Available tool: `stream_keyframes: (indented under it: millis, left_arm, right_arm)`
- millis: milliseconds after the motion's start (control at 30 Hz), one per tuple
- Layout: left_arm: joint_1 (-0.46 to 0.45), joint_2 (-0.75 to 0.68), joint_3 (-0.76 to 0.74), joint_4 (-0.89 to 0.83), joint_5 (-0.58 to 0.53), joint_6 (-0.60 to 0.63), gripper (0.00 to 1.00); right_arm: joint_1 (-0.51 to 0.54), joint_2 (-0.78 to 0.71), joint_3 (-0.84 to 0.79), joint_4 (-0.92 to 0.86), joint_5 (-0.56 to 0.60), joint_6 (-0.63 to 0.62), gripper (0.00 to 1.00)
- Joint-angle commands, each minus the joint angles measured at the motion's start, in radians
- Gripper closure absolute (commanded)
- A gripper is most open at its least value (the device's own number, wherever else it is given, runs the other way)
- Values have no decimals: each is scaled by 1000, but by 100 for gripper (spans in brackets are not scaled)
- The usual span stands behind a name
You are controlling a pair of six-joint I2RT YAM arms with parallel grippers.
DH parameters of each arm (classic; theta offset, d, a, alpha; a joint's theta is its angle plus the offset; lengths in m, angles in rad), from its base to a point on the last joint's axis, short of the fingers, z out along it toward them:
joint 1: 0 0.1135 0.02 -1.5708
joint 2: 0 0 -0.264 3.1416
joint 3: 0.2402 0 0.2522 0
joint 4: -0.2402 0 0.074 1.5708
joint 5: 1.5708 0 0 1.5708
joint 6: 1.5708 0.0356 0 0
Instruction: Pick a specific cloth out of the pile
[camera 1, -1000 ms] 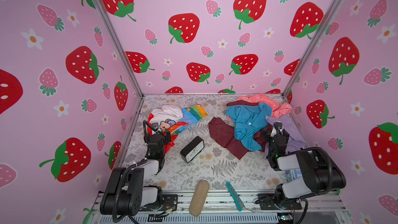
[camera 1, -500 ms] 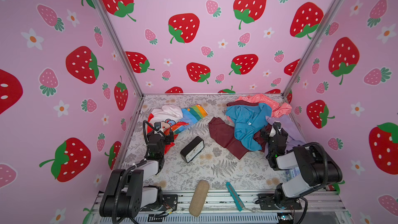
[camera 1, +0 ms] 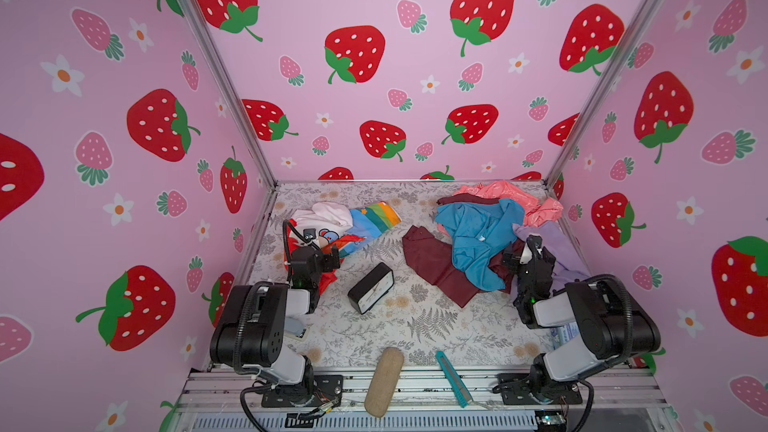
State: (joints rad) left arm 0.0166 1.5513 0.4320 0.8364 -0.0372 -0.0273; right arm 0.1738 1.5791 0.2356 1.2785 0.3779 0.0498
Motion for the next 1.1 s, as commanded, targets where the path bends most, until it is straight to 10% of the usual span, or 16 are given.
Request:
stream_keyframes:
  millis: [0, 1067]
  left_arm:
    - [9, 3, 30, -73, 40, -9, 1]
    - [7, -1, 29, -78, 41, -8, 1]
  right_arm:
    - [-9, -1, 11, 24, -4, -11, 0]
    - [-21, -3, 14, 13, -30, -7, 0]
